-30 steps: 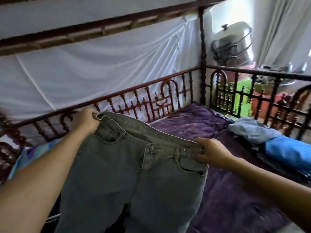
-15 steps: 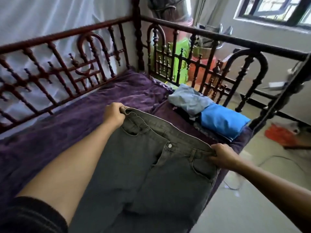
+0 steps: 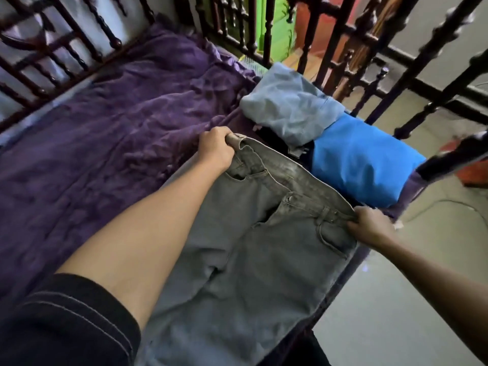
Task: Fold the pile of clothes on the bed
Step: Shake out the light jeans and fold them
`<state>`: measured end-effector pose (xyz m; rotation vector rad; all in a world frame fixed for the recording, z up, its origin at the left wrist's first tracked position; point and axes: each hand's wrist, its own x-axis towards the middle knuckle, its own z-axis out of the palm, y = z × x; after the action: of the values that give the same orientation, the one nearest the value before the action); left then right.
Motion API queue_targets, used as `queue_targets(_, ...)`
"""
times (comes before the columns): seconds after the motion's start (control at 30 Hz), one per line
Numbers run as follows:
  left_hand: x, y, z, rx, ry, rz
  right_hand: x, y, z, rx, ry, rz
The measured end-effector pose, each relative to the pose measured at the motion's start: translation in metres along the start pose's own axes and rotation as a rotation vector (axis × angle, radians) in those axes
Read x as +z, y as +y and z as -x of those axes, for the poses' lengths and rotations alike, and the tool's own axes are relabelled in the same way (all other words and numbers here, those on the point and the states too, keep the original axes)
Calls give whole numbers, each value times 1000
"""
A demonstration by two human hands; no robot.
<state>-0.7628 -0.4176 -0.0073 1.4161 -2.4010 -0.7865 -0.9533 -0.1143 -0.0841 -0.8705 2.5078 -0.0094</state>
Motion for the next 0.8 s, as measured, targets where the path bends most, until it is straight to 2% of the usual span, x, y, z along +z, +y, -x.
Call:
queue_targets(0.17, 70, -44, -26, -163, -96, -40, 53, -9, -55, -57, -139, 124)
queue_targets(0.27, 73, -80, -15, -244, -127, -57, 63, -25, -63, -234, -50, 325)
queue_targets(0.37, 54, -118, 17, -365, -117, -46, 61, -57, -59, -409, -1, 330)
queue_targets(0.57, 4, -208, 146, -703, -67, 31, 89, -164, -26, -627, -200, 289)
queue_targets(0.67, -18, -260, 232, -862, -23, 81, 119, -220, 12, -736, -284, 343)
queue_targets(0.8, -41, -336, 346, -1016, -18, 70, 166, -281, 75, -817, -315, 401)
